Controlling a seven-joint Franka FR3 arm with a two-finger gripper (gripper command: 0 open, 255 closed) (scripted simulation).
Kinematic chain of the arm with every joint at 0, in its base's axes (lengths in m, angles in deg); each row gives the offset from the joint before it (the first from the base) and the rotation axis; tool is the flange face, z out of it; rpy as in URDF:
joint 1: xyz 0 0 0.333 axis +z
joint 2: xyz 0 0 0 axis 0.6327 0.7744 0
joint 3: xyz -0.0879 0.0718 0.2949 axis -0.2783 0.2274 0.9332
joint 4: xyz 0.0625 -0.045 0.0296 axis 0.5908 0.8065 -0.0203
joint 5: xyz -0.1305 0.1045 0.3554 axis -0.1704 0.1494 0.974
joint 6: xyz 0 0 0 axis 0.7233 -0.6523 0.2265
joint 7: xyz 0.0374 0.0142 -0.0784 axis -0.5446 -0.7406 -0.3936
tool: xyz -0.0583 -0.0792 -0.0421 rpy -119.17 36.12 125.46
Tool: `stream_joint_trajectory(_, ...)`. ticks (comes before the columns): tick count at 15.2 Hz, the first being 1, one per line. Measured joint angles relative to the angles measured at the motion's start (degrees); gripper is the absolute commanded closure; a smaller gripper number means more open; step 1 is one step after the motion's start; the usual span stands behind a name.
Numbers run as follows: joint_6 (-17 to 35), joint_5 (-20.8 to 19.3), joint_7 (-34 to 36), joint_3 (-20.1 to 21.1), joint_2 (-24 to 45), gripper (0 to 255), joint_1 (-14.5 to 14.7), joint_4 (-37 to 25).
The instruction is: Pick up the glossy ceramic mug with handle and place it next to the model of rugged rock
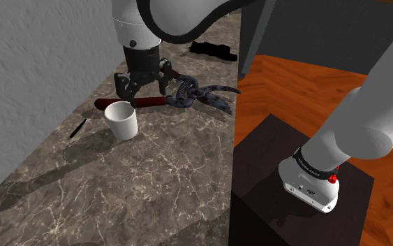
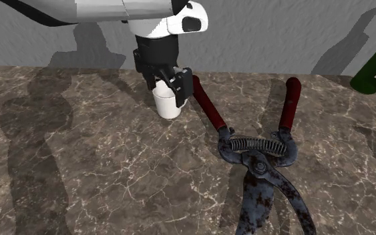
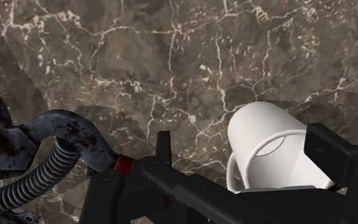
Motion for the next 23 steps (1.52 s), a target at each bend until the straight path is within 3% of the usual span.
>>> stream_joint_trajectory(5,-1.34,-8.76,7.34,-0.36,12.90,0,5.29,-12.02)
stream_joint_trajectory(10,-4.83,-15.03,11.50,-2.35,24.56,0,11.85,-25.77)
stream_joint_trajectory(23,-0.57,-16.91,12.68,-3.45,27.77,0,12.52,-24.40)
